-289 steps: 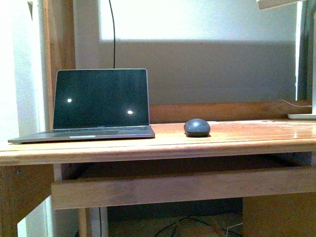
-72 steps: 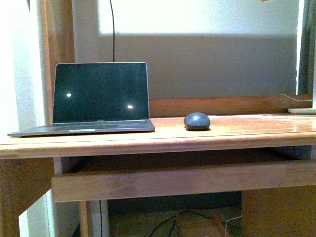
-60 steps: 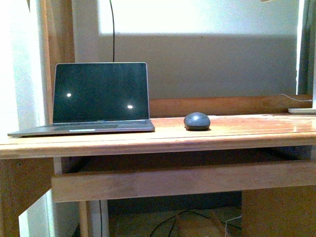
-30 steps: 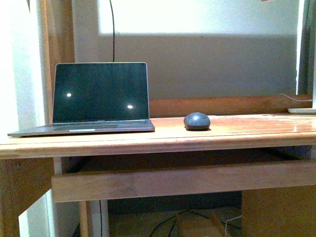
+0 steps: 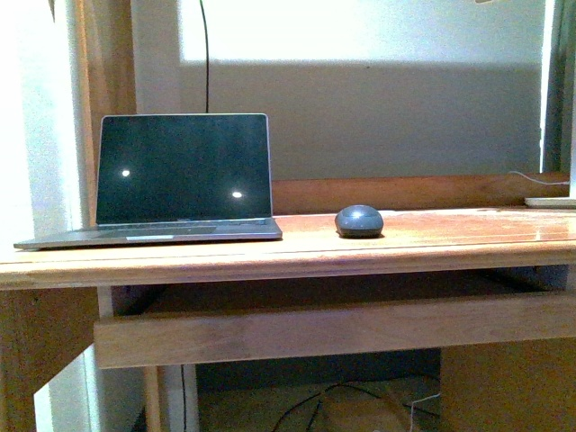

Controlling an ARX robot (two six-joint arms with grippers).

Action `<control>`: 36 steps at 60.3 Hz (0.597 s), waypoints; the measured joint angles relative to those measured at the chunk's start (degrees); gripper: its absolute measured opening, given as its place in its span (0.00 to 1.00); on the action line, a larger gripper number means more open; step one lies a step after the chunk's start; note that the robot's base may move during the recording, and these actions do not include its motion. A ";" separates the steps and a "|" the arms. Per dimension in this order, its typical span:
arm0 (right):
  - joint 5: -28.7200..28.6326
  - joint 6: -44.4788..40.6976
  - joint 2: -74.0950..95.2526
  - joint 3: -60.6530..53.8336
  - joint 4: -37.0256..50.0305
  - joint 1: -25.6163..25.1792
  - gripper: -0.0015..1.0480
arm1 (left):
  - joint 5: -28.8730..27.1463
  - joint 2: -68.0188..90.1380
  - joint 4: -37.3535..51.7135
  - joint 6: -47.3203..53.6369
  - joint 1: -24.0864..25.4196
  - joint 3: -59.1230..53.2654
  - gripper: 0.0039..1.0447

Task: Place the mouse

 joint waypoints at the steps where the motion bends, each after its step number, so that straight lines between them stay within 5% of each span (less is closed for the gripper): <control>1: 0.00 0.00 0.00 0.00 0.00 0.00 0.93 | 0.00 0.00 0.00 -0.02 0.00 0.00 0.93; 36: 0.00 0.00 0.00 0.00 0.00 0.00 0.93 | 0.00 0.00 0.00 -0.02 0.00 0.00 0.93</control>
